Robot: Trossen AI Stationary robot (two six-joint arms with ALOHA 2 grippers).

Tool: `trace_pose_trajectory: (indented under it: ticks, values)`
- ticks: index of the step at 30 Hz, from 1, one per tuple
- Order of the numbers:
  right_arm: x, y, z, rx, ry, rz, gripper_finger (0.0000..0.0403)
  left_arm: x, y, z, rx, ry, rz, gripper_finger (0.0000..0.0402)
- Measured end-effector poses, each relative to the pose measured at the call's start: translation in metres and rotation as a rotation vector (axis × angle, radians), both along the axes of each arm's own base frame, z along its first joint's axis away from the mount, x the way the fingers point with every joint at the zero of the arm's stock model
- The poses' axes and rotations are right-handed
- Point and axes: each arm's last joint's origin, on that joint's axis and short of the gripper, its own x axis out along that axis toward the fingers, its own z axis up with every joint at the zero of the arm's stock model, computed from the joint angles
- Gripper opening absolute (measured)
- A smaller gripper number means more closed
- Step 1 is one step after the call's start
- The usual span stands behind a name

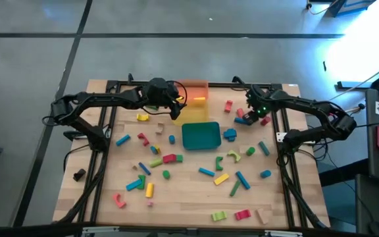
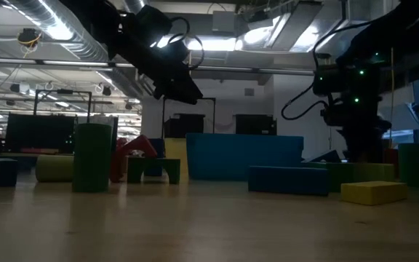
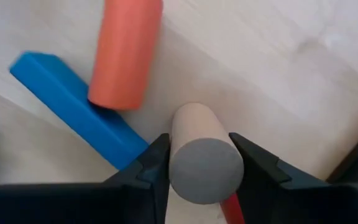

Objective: Sort blocks by size
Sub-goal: Put the brown cylinder block into the orange bin

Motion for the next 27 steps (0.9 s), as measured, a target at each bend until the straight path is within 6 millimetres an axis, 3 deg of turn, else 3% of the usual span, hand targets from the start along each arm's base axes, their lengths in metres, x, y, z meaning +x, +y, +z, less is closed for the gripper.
trace_pose_trajectory:
  ticks: [7,14,22,27]
  values:
    - [0.003,-0.003,0.005,-0.011,-0.028,0.029,0.0134,-0.001,0.000,0.001,0.006,0.004,-0.004,0.0185]
    - [0.019,-0.018,0.040,-0.098,-0.118,0.046,0.0134,-0.016,-0.007,0.019,0.005,0.012,-0.003,0.0184]
    - [0.047,-0.042,0.069,-0.342,-0.462,0.092,0.0134,-0.039,-0.028,0.032,-0.038,0.101,-0.037,0.0184]
    - [0.065,-0.057,0.072,-0.436,-0.641,0.146,0.0134,-0.046,-0.042,0.037,-0.048,0.127,-0.073,0.0184]
